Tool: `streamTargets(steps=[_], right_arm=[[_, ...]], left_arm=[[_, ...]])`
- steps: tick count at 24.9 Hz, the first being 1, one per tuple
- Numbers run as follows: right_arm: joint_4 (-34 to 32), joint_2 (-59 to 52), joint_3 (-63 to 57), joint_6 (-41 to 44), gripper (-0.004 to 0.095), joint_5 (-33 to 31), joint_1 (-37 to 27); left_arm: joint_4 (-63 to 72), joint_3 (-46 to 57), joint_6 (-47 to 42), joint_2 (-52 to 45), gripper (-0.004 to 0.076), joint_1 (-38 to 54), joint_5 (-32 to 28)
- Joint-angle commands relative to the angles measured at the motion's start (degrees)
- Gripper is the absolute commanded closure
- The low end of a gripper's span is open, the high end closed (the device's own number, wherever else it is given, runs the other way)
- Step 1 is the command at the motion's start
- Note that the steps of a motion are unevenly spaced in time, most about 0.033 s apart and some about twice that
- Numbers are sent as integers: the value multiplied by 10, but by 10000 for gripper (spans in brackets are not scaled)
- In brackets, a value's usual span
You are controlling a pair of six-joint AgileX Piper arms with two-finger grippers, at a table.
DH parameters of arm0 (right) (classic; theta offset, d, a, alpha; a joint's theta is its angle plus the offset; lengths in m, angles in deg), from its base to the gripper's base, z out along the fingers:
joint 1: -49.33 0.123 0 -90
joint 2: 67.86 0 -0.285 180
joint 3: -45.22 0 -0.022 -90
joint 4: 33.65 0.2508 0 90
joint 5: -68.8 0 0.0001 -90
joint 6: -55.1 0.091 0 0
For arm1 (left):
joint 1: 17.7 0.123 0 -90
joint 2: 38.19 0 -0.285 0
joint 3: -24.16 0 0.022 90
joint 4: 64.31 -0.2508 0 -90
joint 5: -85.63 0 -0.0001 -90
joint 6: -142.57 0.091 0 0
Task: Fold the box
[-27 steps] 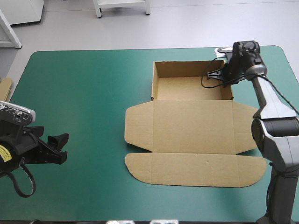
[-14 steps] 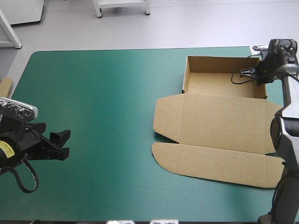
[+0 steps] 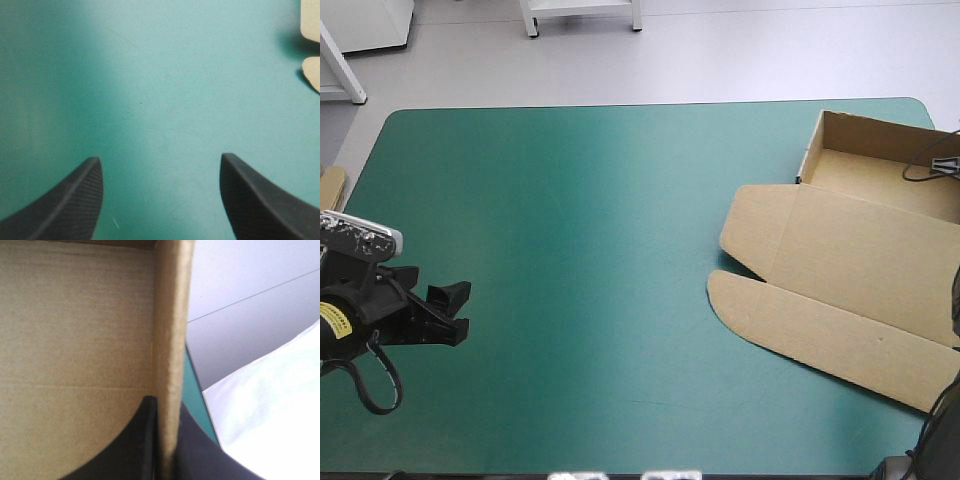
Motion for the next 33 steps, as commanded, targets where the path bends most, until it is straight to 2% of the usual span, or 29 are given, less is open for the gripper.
streamTargets(steps=[1,10,15,18,19,21,24,27,28,30,33], right_arm=[[-40,-17,16,-12,919,29,-35],[11,15,16,-34,901,31,-49],[18,9,18,-33,698,28,-49],[35,-1,18,-33,534,27,-49],[39,-14,18,-33,439,27,-49],[42,-38,18,-33,373,28,-49],[74,-84,18,-33,370,22,-49],[170,-153,15,-52,385,-17,-33],[217,-183,3,-67,407,-17,-18],[248,-222,-14,-81,446,-17,11],[248,-305,-59,-89,505,-17,93]], left_arm=[[2,-12,-4,2,246,-2,-29],[2,-12,-4,2,250,-2,-29],[2,-12,-4,2,250,-2,-29],[2,-12,-2,2,250,-2,-29],[2,-12,-1,2,250,-2,-29],[0,-12,1,2,250,-2,-33],[-8,-12,1,2,250,-2,-36],[-55,-12,1,2,250,-2,-31],[-65,-12,1,2,250,-2,-34],[-81,-12,-3,0,250,-2,-34],[-104,-12,-5,0,250,-2,-36]])
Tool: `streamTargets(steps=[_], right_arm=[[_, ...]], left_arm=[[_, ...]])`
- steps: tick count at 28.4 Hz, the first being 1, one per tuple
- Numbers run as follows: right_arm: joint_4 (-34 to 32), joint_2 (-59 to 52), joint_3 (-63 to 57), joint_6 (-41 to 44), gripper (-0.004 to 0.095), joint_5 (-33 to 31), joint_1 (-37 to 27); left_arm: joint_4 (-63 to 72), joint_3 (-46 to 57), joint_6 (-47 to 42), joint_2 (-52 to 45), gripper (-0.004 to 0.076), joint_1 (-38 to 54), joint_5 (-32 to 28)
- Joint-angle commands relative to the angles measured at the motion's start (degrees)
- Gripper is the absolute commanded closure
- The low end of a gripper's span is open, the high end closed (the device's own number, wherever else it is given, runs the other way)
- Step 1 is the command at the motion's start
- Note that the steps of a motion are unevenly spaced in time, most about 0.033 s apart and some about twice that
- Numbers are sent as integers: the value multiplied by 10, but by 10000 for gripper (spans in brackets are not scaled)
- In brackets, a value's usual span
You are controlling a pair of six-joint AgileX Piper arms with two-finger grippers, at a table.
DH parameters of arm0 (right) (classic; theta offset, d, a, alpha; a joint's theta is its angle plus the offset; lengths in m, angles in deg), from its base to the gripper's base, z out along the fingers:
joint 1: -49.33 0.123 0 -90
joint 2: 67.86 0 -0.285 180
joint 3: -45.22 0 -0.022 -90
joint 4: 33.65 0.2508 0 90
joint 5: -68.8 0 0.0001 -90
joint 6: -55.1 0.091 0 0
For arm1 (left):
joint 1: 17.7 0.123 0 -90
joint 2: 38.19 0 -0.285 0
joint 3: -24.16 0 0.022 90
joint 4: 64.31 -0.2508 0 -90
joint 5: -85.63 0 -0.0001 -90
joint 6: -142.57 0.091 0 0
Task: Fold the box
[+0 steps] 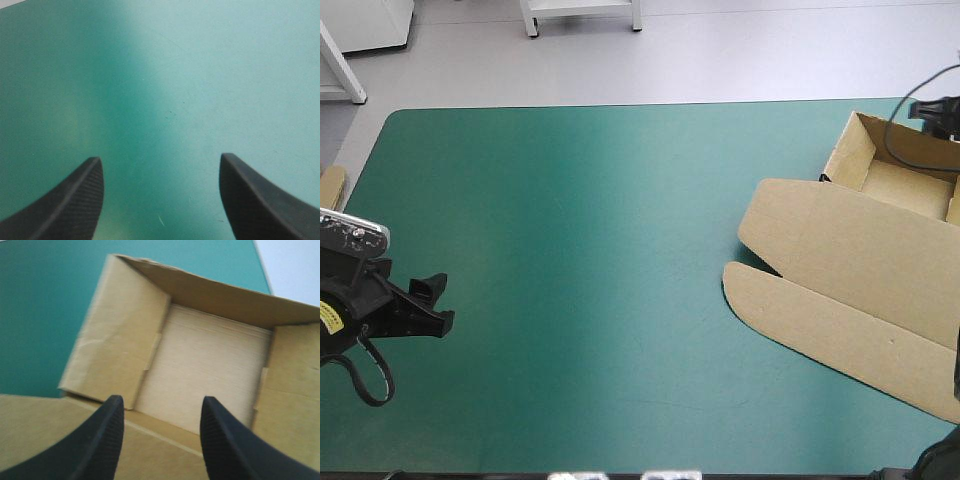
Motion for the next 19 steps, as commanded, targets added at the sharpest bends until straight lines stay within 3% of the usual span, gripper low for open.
streamTargets(steps=[1,10,14,19], right_arm=[[18,-113,-32,-16,515,-1,79],[-20,-375,-253,-10,518,122,267],[-19,-496,-374,-10,549,179,307],[-24,-660,-548,-31,569,227,313]], left_arm=[[-29,-12,-12,0,250,-2,-37],[-47,39,-33,-22,250,-2,-62],[-42,78,-44,-50,250,-2,-100],[-42,125,-47,-98,250,-2,-137]])
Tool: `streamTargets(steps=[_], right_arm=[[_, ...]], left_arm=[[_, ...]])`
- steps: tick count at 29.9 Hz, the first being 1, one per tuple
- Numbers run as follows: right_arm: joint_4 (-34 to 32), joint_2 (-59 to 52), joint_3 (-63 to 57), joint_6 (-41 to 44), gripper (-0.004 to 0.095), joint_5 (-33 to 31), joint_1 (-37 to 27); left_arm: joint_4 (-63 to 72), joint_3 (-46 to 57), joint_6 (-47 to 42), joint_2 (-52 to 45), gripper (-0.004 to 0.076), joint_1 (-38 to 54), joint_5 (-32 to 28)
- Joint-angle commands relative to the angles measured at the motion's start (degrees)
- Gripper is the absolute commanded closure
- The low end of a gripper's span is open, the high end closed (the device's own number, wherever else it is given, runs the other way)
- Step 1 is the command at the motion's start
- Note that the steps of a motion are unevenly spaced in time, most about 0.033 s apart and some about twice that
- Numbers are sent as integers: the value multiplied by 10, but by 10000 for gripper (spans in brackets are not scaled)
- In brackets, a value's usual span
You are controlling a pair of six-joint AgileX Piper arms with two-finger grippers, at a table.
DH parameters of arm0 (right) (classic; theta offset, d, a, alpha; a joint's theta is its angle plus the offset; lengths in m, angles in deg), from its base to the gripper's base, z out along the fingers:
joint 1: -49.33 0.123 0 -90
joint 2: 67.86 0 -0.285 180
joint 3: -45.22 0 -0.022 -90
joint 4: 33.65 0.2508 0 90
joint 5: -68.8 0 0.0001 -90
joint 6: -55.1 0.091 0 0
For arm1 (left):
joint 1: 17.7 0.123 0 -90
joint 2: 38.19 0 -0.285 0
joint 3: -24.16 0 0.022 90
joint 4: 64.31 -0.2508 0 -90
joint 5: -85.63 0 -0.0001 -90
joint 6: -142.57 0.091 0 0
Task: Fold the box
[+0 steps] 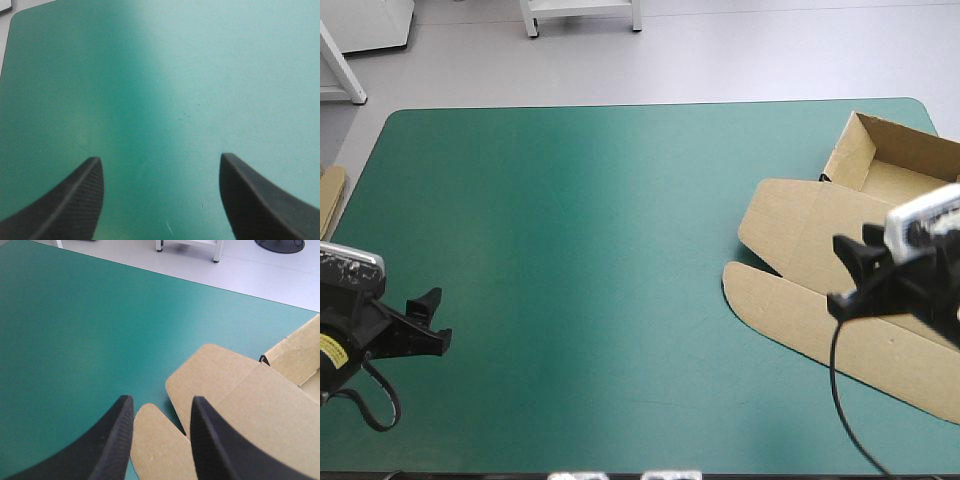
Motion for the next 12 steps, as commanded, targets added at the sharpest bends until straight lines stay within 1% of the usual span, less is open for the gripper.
streamTargets(steps=[1,5,7,12], right_arm=[[-3,-107,-96,-26,575,66,1],[3,-219,-213,-28,585,104,1],[3,-253,-251,-28,589,109,1],[7,-275,-308,-31,626,98,1]], left_arm=[[-4,14,-8,-32,250,-2,-64],[11,42,-8,-66,250,-2,-95],[29,56,-8,-75,250,-2,-101],[60,110,9,-92,250,-2,-110]])
